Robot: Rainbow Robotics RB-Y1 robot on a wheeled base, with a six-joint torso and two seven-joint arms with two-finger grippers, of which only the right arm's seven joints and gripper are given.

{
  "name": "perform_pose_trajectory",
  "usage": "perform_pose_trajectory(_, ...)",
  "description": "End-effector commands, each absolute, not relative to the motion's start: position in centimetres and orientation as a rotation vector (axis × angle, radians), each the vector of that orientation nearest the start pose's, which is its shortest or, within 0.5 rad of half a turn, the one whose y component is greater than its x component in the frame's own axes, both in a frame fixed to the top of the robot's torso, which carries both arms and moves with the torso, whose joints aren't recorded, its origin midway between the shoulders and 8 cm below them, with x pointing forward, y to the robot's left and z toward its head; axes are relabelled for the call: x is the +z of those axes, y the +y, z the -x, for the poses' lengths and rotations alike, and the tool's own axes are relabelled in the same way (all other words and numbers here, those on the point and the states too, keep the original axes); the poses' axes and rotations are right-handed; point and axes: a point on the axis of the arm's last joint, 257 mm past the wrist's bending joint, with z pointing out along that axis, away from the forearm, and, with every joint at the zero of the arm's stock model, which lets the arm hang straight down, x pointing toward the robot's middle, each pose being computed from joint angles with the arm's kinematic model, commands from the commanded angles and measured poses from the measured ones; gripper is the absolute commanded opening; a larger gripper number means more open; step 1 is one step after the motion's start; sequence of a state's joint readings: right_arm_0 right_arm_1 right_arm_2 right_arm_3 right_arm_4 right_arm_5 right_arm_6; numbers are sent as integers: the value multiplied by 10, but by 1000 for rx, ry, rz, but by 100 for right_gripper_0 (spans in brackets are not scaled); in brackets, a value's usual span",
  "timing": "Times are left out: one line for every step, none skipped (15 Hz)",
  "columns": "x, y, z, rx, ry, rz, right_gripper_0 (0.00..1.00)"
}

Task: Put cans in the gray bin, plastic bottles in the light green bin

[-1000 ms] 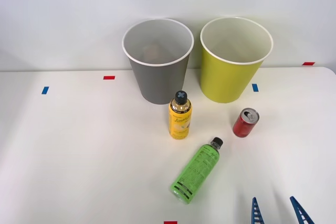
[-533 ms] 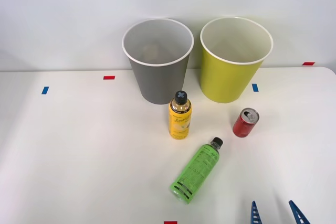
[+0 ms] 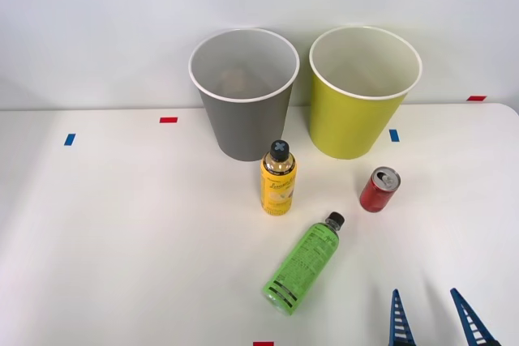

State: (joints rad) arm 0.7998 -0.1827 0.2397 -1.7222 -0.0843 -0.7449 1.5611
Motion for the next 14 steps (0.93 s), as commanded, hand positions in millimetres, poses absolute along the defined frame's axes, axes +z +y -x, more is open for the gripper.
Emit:
perform_pose_trajectory(-279,-240,-297,42,1443,-38,82)
perform_pose_trajectory(-278,-238,-308,54,1446,-43,82)
perform_pose_trajectory(-274,-237,-321,62,1439,-45,82)
perform_pose_trajectory(-274,-238,-329,67,1443,-46,82)
perform_pose_trajectory(-271,-237,-342,78,1445,-49,82)
perform_pose_trajectory(-269,-236,-353,88,1447,-62,82)
perform_pose_trajectory(-267,-236,-362,94,1448,-70,82)
perform_pose_trajectory(-266,-236,-370,98,1450,-78,82)
perform_pose_trajectory(-264,-237,-378,99,1453,-86,82)
perform_pose_trajectory(-263,-236,-383,101,1456,-87,82)
perform_pose_trajectory(-262,-235,-392,99,1464,-89,82)
perform_pose_trajectory(-263,-232,-397,104,1473,-91,82)
perform_pose_trajectory(-261,-231,-401,105,1470,-91,82)
perform_pose_trajectory(-258,-229,-406,109,1467,-92,82)
